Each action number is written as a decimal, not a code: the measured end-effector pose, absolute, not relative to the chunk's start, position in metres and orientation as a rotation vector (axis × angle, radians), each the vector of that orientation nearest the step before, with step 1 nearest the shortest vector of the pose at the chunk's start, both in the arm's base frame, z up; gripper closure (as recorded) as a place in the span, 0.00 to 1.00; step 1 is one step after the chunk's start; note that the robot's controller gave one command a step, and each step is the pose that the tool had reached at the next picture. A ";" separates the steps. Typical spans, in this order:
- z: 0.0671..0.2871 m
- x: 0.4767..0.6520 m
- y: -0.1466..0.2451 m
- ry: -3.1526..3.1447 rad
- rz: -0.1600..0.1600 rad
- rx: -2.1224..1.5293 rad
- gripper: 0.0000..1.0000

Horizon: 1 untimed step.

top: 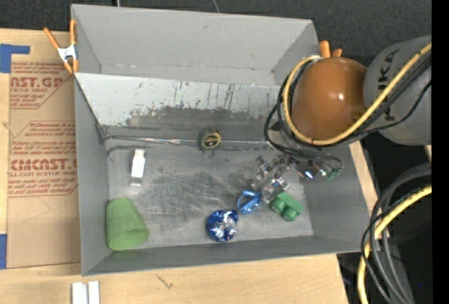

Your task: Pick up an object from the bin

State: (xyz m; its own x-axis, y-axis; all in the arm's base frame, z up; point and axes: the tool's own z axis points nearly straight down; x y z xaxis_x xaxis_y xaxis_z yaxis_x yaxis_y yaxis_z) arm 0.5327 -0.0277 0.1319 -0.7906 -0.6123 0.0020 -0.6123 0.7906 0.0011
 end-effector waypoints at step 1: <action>0.133 0.533 -0.026 -2.973 -0.002 1.016 0.00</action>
Offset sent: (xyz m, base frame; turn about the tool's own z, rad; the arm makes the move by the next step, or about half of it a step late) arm 0.0000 0.0000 0.0000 0.0000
